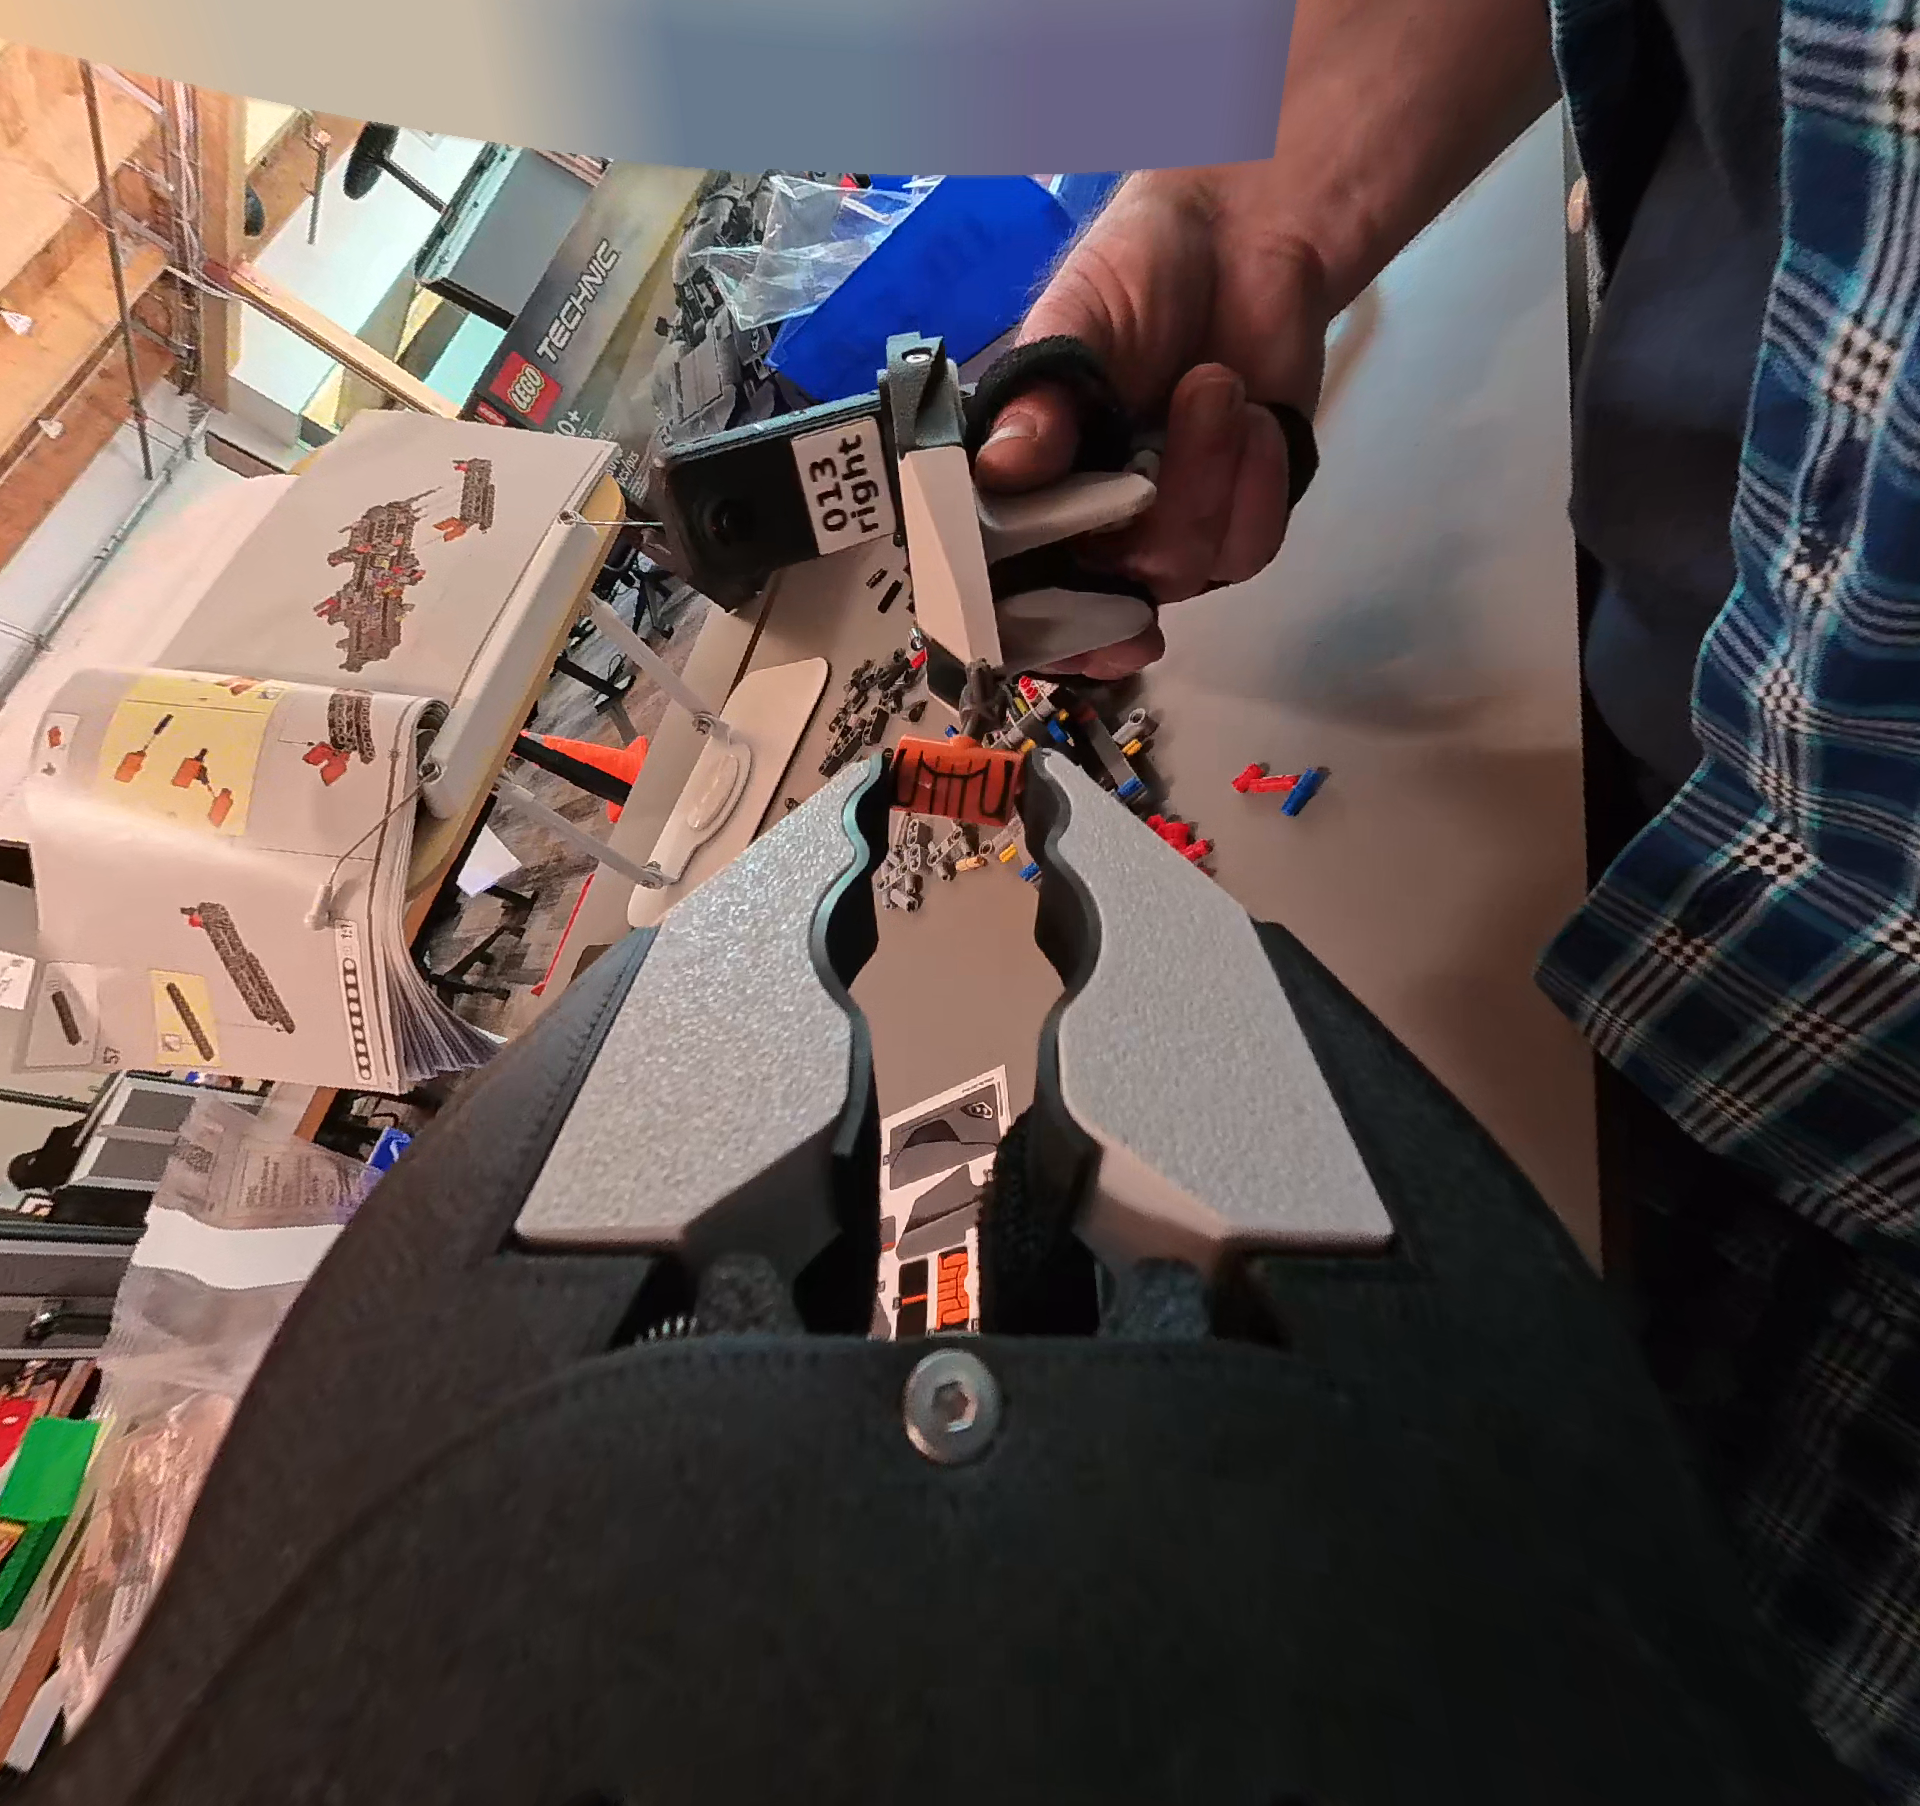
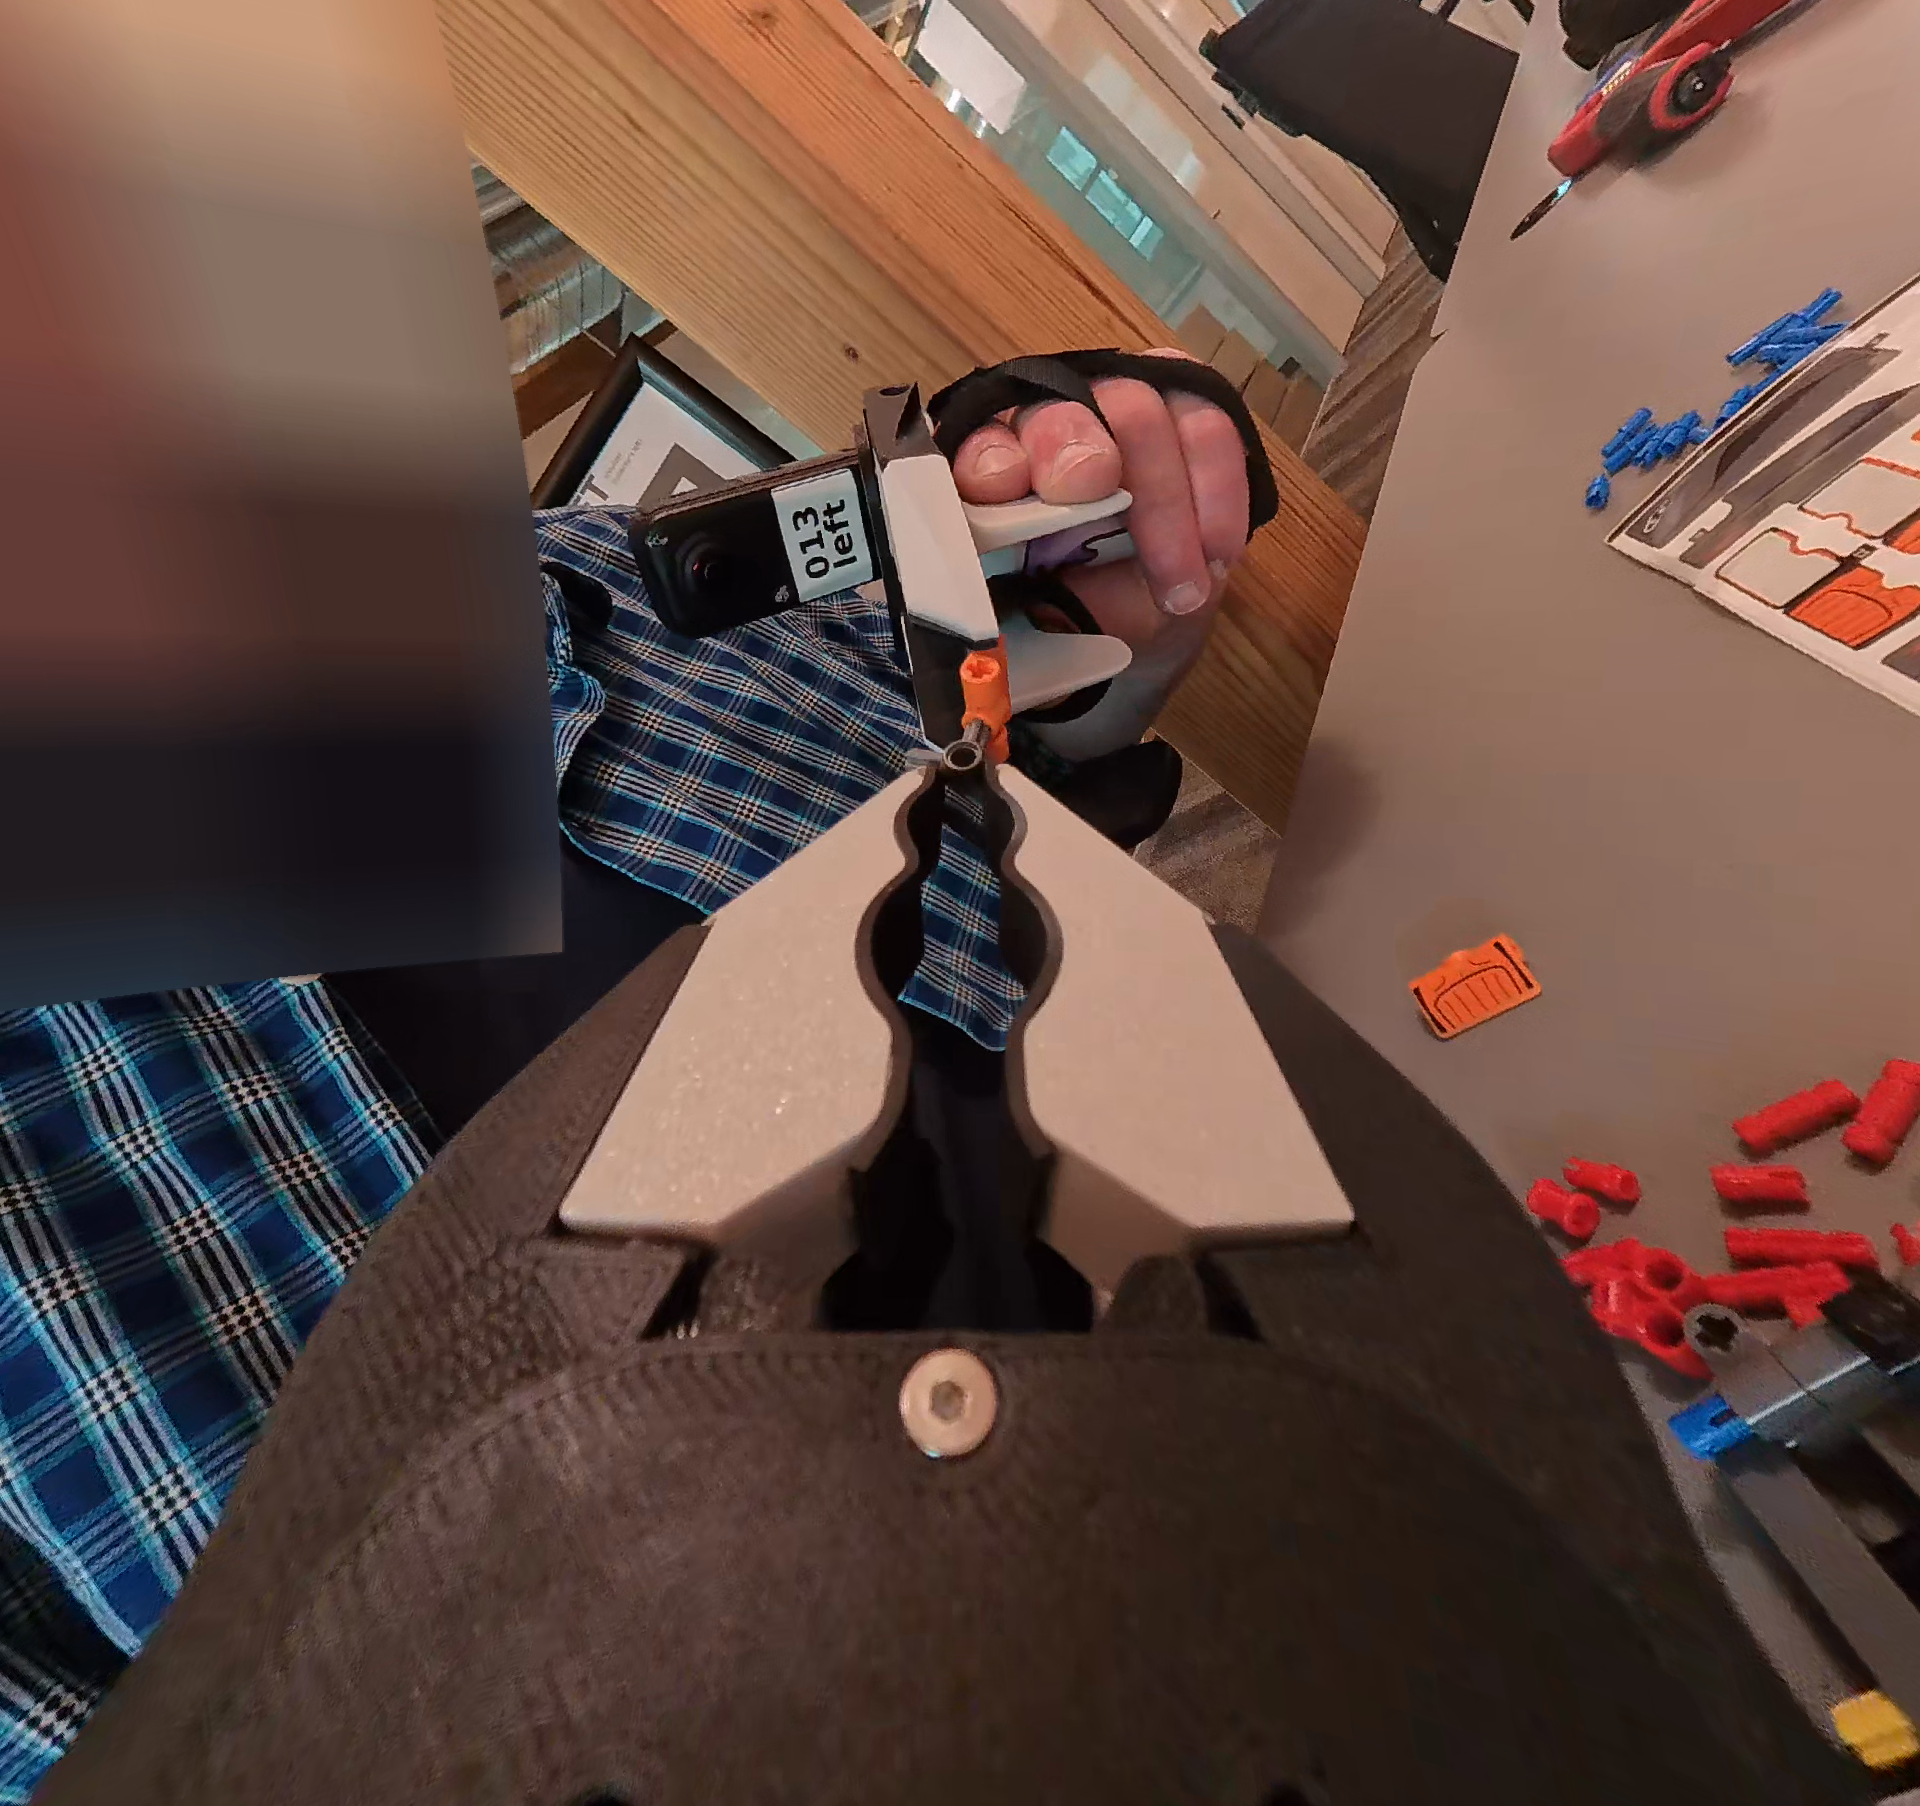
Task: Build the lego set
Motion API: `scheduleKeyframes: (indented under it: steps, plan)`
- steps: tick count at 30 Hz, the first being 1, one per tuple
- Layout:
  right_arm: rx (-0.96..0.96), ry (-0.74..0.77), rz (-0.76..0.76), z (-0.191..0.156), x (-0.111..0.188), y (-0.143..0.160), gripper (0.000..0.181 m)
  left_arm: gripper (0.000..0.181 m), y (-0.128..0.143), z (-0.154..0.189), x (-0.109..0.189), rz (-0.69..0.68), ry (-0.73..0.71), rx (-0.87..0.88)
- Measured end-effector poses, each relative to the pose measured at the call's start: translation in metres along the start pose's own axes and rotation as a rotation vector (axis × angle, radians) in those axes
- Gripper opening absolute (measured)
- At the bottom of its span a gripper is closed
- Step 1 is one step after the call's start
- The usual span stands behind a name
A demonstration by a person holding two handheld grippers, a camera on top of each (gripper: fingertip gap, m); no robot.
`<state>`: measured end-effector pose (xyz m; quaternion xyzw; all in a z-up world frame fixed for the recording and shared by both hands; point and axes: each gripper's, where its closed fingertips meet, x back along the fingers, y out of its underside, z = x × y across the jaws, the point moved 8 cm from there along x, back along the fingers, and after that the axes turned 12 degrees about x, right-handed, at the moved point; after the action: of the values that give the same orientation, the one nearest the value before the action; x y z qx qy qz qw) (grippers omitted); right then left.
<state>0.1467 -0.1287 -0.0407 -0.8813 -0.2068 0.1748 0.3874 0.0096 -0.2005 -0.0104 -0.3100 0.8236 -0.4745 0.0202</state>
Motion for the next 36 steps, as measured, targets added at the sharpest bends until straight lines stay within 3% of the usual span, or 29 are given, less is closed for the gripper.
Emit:
scheduleKeyframes:
  steps: [36]
  plan:
    - [-0.064, -0.053, -0.017, 0.011, 0.003, -0.002, 0.004, 0.024, -0.002, 0.0, -0.001, -0.028, 0.012, -0.038]
